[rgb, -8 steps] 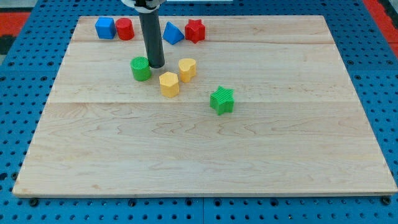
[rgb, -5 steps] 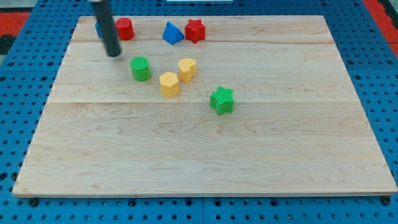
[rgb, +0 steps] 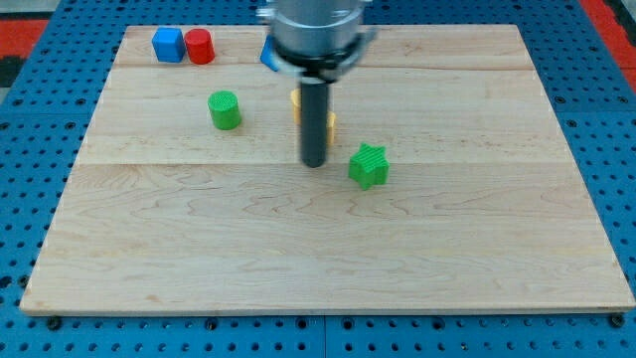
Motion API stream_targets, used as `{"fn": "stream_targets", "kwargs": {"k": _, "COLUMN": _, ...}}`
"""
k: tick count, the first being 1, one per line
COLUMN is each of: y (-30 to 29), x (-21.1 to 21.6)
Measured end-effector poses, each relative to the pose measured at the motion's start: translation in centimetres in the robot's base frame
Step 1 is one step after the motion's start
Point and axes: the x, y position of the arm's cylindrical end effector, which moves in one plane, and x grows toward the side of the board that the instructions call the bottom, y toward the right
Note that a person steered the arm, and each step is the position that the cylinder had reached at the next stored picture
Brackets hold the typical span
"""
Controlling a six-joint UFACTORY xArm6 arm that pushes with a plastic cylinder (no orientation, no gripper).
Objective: Push the yellow hexagon slightly up and right
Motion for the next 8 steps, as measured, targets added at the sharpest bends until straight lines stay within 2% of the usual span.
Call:
{"fn": "stream_targets", "kwargs": {"k": 1, "y": -1.0, "x": -2.4}}
{"fn": "stream_targets", "kwargs": {"k": 3, "y": 12.1, "x": -2.9}}
{"fn": "stream_targets", "kwargs": {"k": 4, "y": 13.2, "x": -3.6}}
{"fn": "stream_targets", "kwargs": {"k": 5, "y": 13.8, "x": -6.1}}
{"fn": "stream_targets", "kwargs": {"k": 6, "y": 8.9, "x": -9.9}}
{"fn": "stream_targets", "kwargs": {"k": 7, "y": 5.1, "x": -9.8}}
{"fn": "stream_targets", "kwargs": {"k": 8, "y": 4.5, "x": -11.9}}
